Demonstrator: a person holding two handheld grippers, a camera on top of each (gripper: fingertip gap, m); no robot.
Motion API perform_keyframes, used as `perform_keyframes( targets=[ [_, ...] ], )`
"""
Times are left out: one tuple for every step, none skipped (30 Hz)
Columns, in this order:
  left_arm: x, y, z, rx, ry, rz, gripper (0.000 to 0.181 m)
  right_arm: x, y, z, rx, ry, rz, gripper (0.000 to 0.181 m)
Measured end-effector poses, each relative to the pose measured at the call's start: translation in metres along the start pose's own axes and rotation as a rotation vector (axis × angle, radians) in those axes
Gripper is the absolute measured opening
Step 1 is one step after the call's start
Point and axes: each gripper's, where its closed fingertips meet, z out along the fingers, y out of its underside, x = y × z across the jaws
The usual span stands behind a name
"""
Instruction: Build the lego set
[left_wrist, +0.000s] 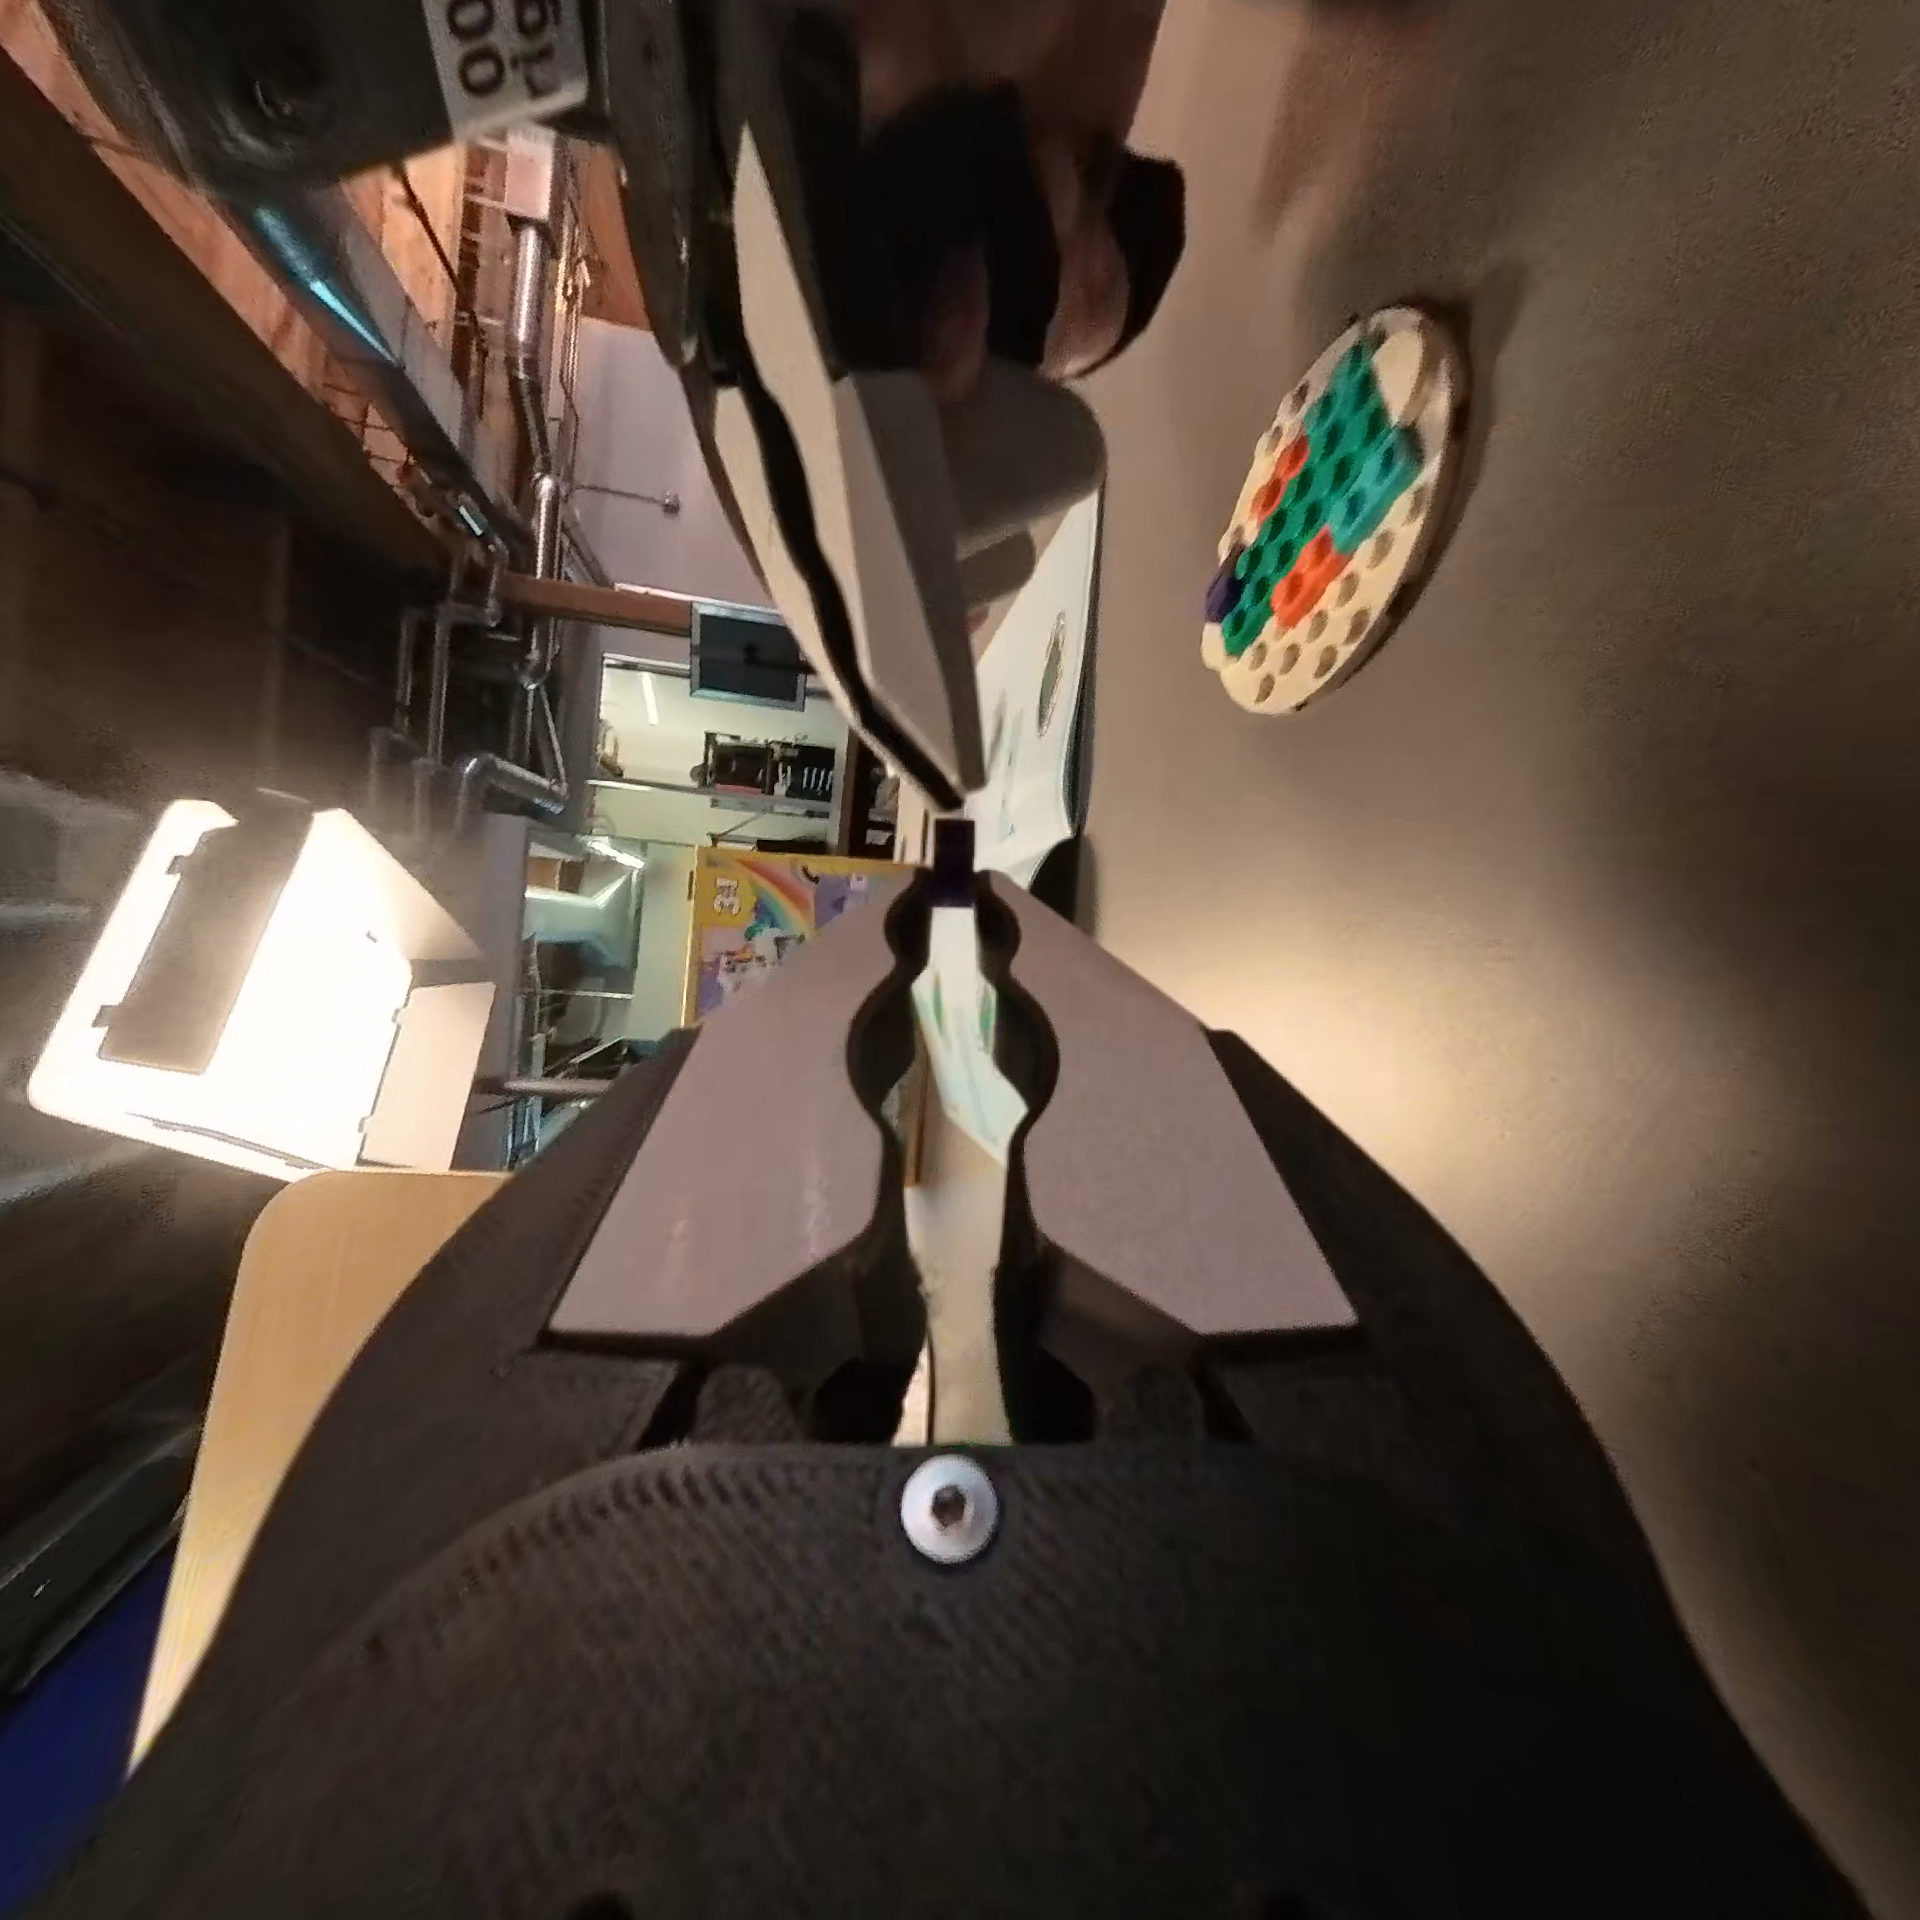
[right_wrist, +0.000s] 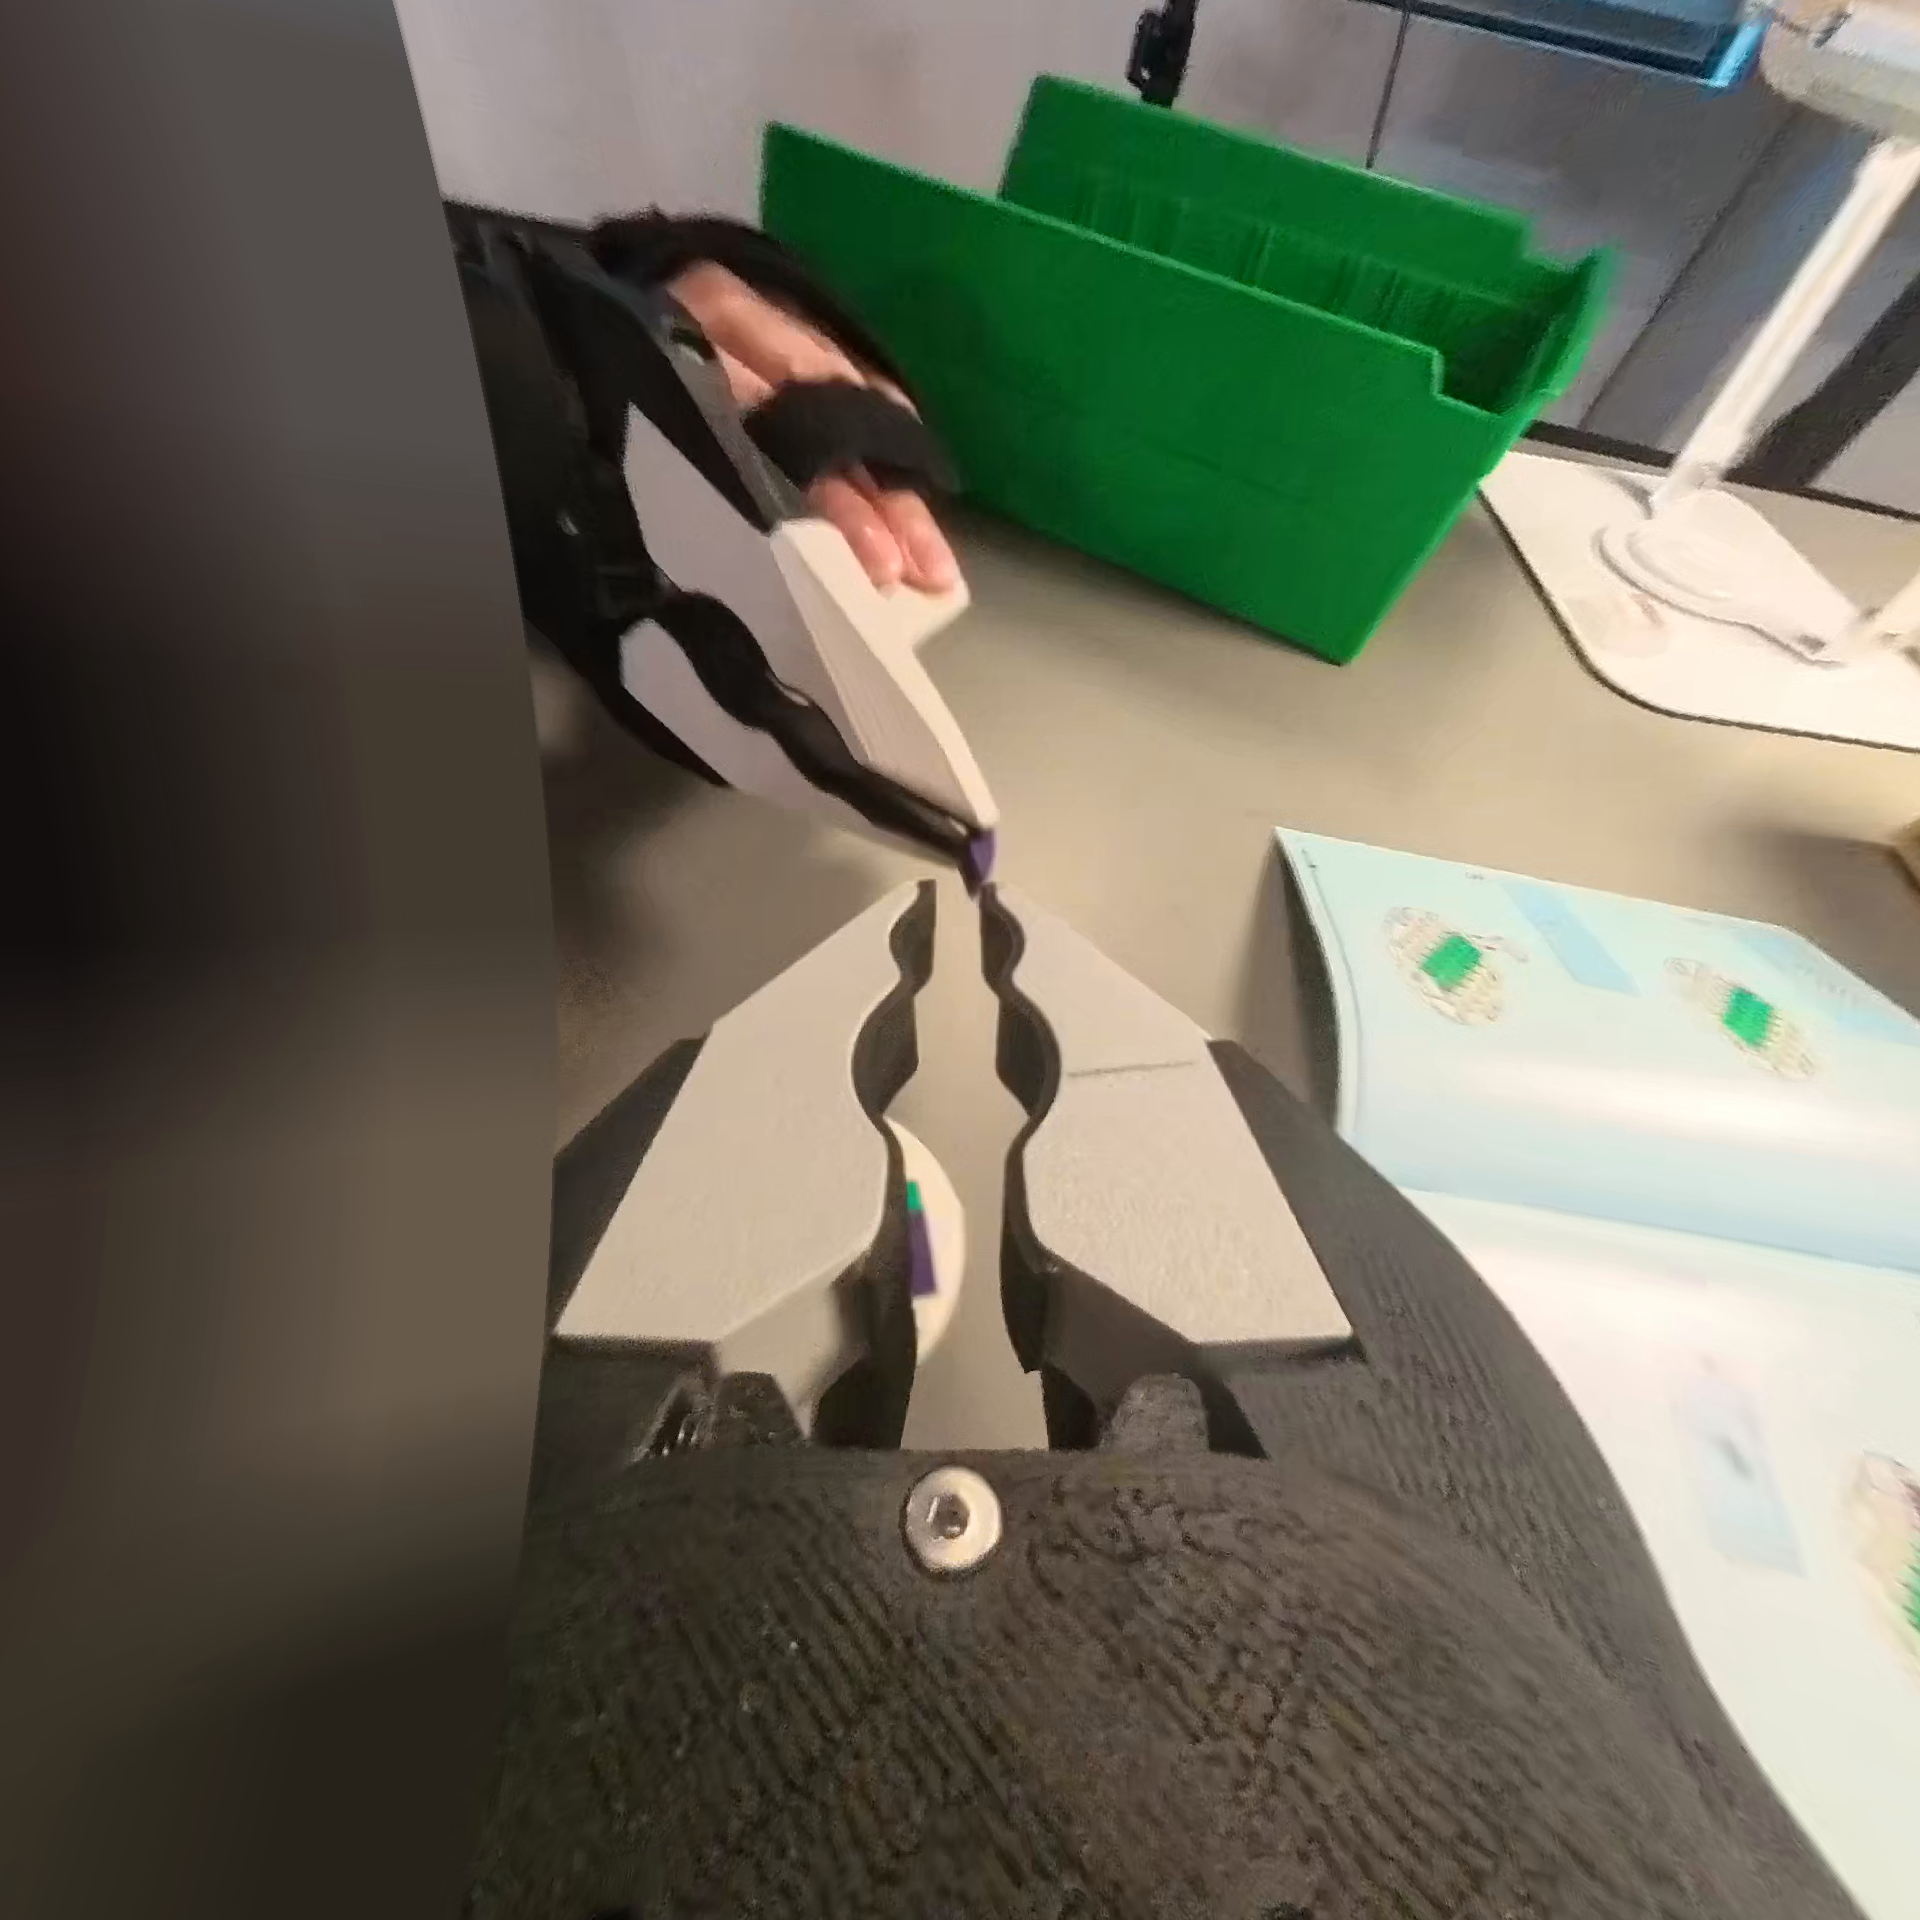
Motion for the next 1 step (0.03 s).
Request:
perform_keyframes(
  targets=[
    [0.0013, -0.0004, 0.0004, -0.002, 0.007, 0.003, 0.007, -0.0013, -0.0008, 0.0013, 0.007, -0.008, 0.027, 0.006]
  ],
)
